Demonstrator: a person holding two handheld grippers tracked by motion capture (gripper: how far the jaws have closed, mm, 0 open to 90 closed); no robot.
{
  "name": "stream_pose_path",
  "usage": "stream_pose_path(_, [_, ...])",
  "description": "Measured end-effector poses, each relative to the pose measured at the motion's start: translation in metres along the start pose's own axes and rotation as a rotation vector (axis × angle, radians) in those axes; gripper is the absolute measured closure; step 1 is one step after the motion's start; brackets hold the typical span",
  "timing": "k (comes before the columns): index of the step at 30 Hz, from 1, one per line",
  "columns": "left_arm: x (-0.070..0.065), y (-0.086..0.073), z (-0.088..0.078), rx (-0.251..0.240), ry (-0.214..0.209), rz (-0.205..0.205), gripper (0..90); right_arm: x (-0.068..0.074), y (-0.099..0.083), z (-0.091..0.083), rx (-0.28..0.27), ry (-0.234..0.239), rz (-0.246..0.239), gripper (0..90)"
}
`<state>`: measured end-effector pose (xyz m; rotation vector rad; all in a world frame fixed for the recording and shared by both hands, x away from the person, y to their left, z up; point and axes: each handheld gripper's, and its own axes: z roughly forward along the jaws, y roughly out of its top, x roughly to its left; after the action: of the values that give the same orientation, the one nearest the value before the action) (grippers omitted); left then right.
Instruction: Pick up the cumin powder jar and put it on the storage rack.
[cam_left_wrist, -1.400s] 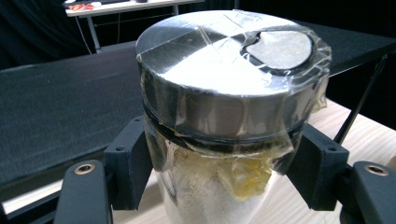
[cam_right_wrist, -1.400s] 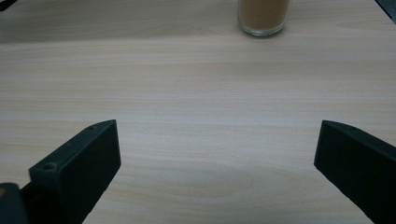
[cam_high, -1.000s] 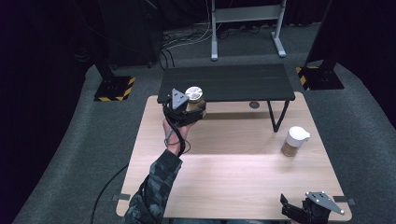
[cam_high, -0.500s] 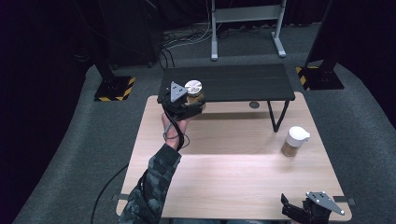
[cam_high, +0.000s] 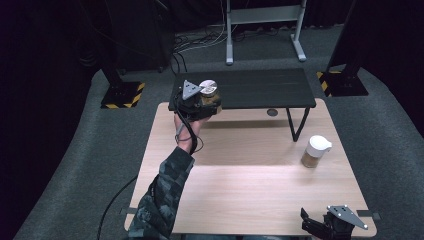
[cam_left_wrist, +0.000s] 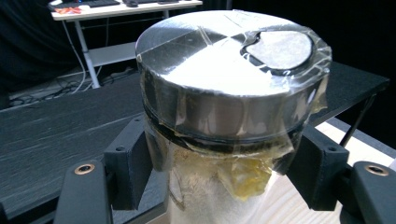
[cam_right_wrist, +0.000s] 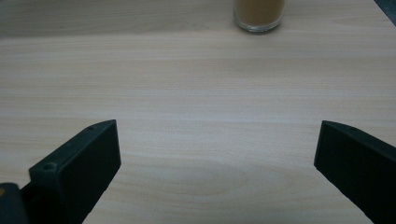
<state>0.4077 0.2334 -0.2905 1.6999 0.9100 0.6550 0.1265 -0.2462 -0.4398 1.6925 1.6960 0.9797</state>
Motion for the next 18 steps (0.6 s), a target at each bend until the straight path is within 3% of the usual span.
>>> stream_pose_path(7, [0.003, 0.006, 0.004, 0.005, -0.003, -0.010, 30.6, 0.000, 0.001, 0.001, 0.008, 0.002, -0.003, 0.0])
stream_pose_path(18, [0.003, 0.026, 0.018, 0.043, 0.007, 0.024, 30.6, -0.001, 0.000, 0.002, 0.009, -0.003, -0.004, 0.0])
